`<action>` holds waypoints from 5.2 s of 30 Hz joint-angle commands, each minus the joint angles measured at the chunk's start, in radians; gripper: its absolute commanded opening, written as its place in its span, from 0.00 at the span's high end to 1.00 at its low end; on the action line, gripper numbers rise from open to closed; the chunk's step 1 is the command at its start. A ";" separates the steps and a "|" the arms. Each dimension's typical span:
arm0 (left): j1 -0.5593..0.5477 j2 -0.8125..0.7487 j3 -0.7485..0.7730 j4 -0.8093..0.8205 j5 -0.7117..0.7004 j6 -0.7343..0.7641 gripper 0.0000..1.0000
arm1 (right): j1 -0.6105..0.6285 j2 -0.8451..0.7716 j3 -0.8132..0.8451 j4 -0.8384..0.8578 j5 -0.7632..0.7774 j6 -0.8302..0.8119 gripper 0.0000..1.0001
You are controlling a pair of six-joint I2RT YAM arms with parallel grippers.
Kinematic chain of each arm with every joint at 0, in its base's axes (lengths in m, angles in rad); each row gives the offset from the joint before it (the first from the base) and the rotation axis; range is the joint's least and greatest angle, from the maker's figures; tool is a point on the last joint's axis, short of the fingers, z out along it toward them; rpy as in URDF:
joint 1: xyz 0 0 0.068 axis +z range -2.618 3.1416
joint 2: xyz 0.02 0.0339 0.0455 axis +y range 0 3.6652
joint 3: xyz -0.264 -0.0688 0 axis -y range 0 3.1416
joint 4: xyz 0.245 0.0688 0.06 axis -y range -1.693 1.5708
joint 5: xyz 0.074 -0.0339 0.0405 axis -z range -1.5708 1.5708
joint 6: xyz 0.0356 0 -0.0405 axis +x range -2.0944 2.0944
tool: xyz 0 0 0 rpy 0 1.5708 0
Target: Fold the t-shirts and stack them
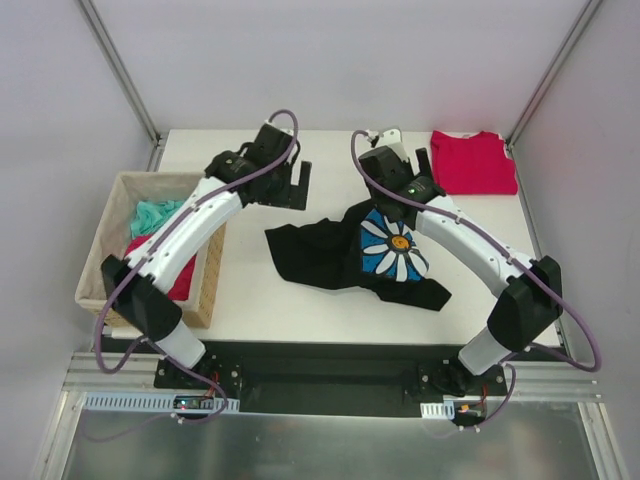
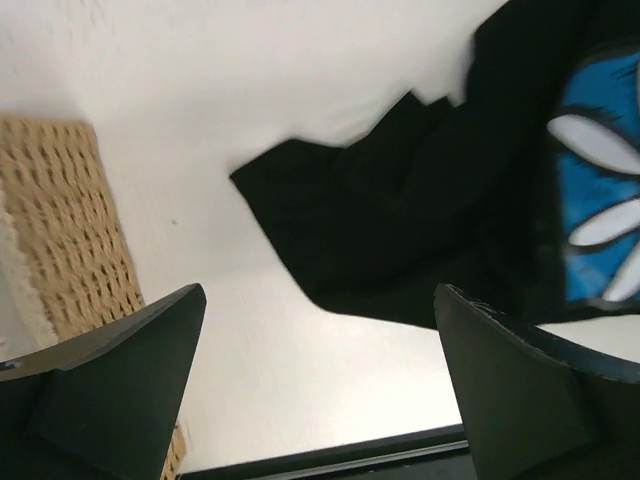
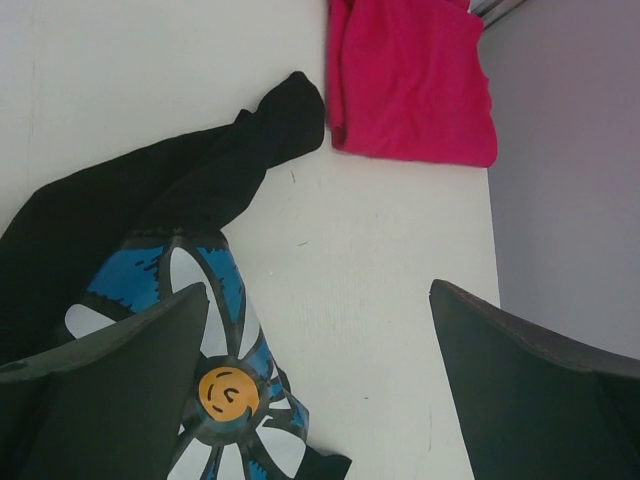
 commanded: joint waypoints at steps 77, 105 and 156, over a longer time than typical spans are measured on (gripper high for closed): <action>0.273 0.763 0.164 -0.142 0.239 0.058 0.58 | 0.012 -0.182 -0.075 0.056 -0.001 -0.004 0.03; 0.291 0.368 0.179 -0.161 0.207 0.006 1.00 | 0.026 -0.056 -0.064 0.016 -0.041 0.054 0.02; 0.257 0.074 0.511 -0.283 0.172 0.006 1.00 | 0.639 0.248 -0.240 -0.021 0.054 0.386 0.08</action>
